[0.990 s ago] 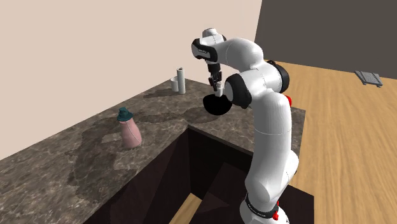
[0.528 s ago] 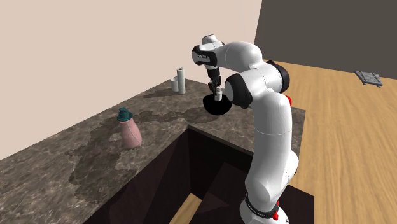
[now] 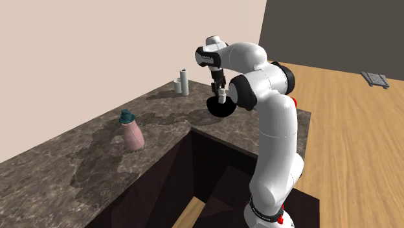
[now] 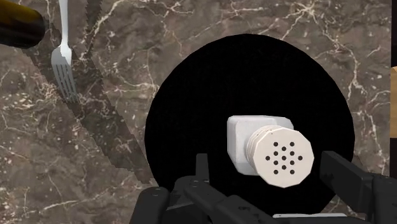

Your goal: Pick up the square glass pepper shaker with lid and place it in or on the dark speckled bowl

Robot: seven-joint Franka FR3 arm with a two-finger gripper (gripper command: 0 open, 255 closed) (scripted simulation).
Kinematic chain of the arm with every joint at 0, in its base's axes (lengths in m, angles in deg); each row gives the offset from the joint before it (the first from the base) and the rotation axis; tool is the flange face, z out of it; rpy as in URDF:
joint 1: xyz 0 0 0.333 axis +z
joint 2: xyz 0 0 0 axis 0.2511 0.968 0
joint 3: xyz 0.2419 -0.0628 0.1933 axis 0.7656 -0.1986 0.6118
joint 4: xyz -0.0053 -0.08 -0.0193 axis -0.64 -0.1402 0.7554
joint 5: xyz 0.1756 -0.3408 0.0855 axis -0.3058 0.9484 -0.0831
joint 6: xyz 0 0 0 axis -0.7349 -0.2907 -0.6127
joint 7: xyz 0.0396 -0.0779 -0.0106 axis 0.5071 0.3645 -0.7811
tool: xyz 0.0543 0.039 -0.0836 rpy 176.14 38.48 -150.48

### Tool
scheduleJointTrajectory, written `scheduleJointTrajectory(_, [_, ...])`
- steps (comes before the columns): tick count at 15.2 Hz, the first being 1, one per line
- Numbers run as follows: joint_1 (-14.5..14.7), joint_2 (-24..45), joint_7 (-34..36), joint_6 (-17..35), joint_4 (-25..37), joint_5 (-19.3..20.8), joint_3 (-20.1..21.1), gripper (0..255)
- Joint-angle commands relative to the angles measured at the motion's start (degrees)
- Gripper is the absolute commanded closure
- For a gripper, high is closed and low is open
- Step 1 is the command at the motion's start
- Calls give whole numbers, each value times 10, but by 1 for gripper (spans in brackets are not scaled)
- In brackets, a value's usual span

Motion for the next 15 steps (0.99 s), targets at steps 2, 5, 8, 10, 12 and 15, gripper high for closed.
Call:
scheduleJointTrajectory(2, [0, 0, 0, 0, 0, 0, 0, 0])
scheduleJointTrajectory(5, [-4, 15, -4, -44, 58, -6, 0, 0])
scheduleJointTrajectory(8, [-10, 34, -9, -86, 118, -13, 0, 0])
scheduleJointTrajectory(10, [-11, 34, -9, -86, 118, -13, 1, 0])
scheduleJointTrajectory(12, [-11, 34, -9, -86, 118, -13, 0, 0])
scheduleJointTrajectory(15, [-10, 34, -9, -86, 118, -13, 0, 0])
